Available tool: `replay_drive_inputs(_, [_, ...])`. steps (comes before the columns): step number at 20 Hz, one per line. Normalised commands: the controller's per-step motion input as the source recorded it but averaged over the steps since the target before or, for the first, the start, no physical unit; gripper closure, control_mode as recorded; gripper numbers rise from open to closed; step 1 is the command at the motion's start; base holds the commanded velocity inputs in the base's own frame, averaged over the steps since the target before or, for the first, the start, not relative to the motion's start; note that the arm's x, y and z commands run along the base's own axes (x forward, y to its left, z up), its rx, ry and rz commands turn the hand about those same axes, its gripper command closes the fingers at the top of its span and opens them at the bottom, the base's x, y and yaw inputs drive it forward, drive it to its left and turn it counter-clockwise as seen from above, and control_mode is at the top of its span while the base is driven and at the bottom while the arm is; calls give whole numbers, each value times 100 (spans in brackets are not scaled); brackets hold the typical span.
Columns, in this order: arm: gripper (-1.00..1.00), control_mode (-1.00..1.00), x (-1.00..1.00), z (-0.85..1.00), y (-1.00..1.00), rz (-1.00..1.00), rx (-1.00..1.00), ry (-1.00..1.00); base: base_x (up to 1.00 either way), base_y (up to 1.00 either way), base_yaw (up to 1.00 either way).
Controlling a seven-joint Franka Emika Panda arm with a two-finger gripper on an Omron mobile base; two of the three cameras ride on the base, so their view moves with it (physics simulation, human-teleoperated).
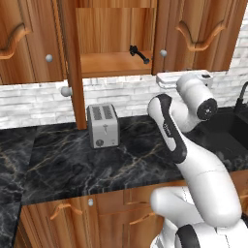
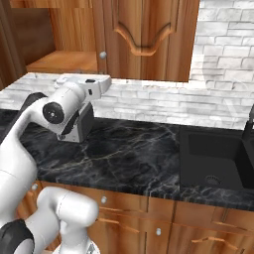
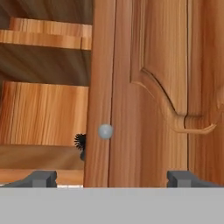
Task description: Pick up the dish brush and bar soap from the sink, and place them back in the cabinet, and close the cabinet doors.
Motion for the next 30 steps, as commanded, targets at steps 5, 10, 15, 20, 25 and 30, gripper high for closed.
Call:
replay_drive_inputs(5, [-100,-100,-43,43,1,0,-2,21,0,0,0])
replay_drive_inputs(10, [-100,-100,-50,40,5,0,-3,23,0,0,0])
replay_drive_inputs(15, [-100,-100,-56,8,9,0,-5,10,0,0,0])
replay_drive_inputs(20, [-100,-100,-59,0,27,0,-4,0,0,0,0])
replay_drive_inputs(25, [-100,-100,-66,0,33,0,-2,0,0,0,0])
replay_drive_inputs(30, [-100,-100,-56,0,21,0,0,-6,0,0,0])
